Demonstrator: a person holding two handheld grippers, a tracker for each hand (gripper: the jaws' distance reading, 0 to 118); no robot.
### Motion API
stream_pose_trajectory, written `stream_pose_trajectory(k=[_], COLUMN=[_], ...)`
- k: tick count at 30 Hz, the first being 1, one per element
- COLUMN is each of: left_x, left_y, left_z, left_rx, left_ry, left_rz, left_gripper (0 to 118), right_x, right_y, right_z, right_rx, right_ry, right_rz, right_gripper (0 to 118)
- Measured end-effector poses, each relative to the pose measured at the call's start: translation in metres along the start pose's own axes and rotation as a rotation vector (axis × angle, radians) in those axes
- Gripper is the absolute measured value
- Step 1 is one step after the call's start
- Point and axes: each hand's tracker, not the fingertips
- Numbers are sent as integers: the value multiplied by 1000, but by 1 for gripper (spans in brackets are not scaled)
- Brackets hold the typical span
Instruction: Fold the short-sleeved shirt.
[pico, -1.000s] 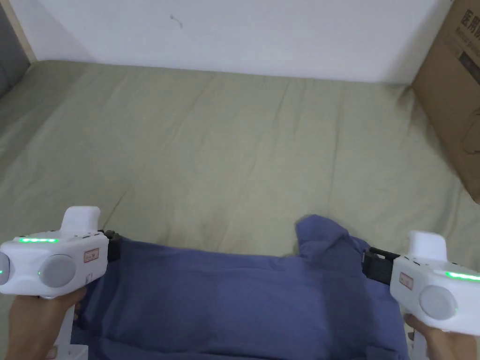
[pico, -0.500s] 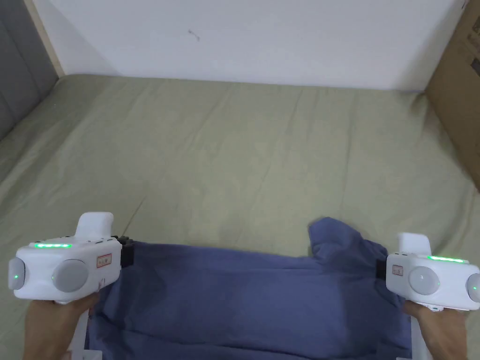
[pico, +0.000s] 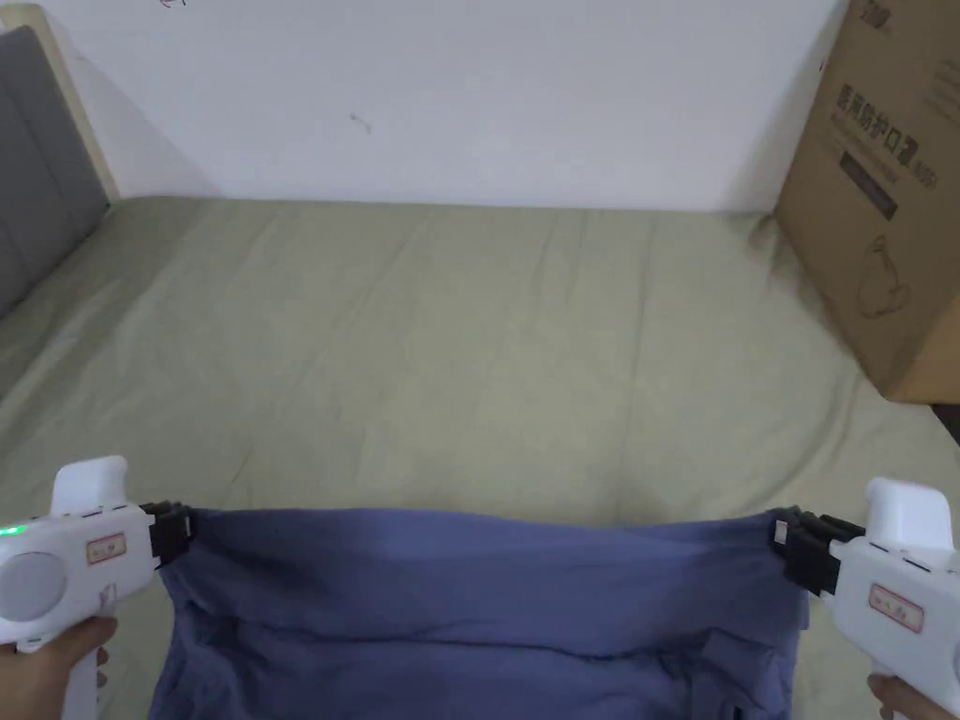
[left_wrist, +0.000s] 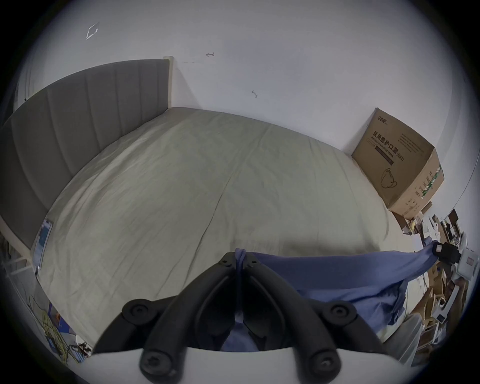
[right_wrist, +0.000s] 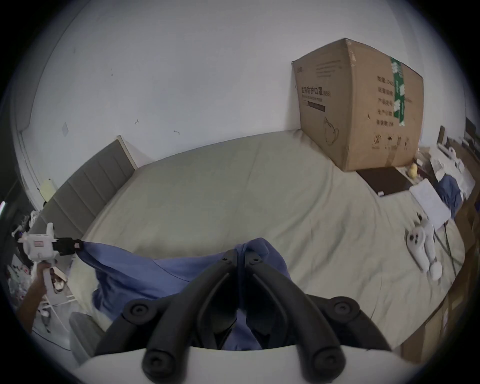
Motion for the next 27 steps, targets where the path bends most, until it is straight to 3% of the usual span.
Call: stream_pose_trajectory(k=[9, 17, 20, 21, 22, 23, 24, 25, 27], left_x=[-14, -19, -16, -16, -15, -14, -14, -12, -5], left_y=[-101, -151, -145, -141, -139, -134, -129, -123, -109], left_z=[8, -9, -11, -10, -5, 0, 6, 14, 33], left_rx=[-161, -206, -205, -210, -213, -203, -169, -131, -41], left_ry=[64, 125, 140, 133, 124, 105, 66, 39, -7], left_rz=[-15, -65, -72, -63, -52, -24, 11, 34, 40], left_gripper=[2, 3, 11, 22, 40, 66, 78, 83, 83], right_x=[-6, 1, 4, 1, -2, -3, -6, -10, -19], right_y=[-98, -146, -146, -143, -139, -131, -123, -114, -91], right_z=[23, 2, -1, 2, 5, 11, 16, 20, 33], right_rx=[-161, -281, -278, -268, -258, -249, -227, -194, -121], right_ry=[-48, -174, -187, -192, -192, -188, -191, -186, -163], right_rz=[-112, -127, -119, -107, -99, -92, -72, -54, -25], right_gripper=[3, 4, 4, 11, 29, 58, 84, 99, 105])
